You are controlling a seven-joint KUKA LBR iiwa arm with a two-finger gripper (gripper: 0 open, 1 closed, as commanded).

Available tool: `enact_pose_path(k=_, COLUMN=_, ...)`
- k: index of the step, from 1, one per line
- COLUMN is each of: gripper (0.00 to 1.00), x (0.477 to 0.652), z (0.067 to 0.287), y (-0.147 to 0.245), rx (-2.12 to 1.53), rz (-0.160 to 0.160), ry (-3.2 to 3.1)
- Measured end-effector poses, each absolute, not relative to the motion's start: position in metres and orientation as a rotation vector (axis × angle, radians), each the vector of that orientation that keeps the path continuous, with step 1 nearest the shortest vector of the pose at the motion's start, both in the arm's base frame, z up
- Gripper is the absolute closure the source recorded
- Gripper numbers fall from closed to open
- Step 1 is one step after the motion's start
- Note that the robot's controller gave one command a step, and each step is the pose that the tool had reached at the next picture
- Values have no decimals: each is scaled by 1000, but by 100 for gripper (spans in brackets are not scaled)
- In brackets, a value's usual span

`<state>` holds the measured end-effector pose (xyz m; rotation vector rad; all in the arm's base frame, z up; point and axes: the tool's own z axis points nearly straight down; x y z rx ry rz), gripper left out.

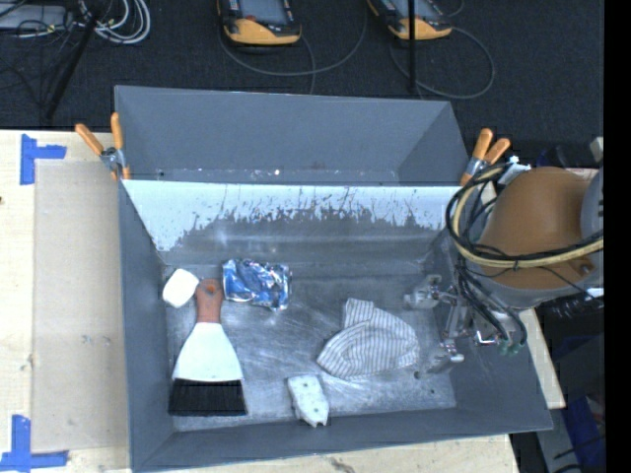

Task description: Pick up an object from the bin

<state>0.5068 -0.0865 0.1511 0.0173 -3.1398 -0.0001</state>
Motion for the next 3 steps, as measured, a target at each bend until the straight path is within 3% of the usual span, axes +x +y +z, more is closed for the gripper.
enact_pose_path(k=1, gripper=0, x=507, z=151, y=-87, rx=18, rz=0, ry=-3140)
enact_pose_path(k=2, gripper=100, x=536, z=78, y=-6, rx=315, rz=9, ry=-3118)
enact_pose_path(k=3, gripper=100, x=536, z=78, y=-6, rx=316, rz=9, ry=-3118)
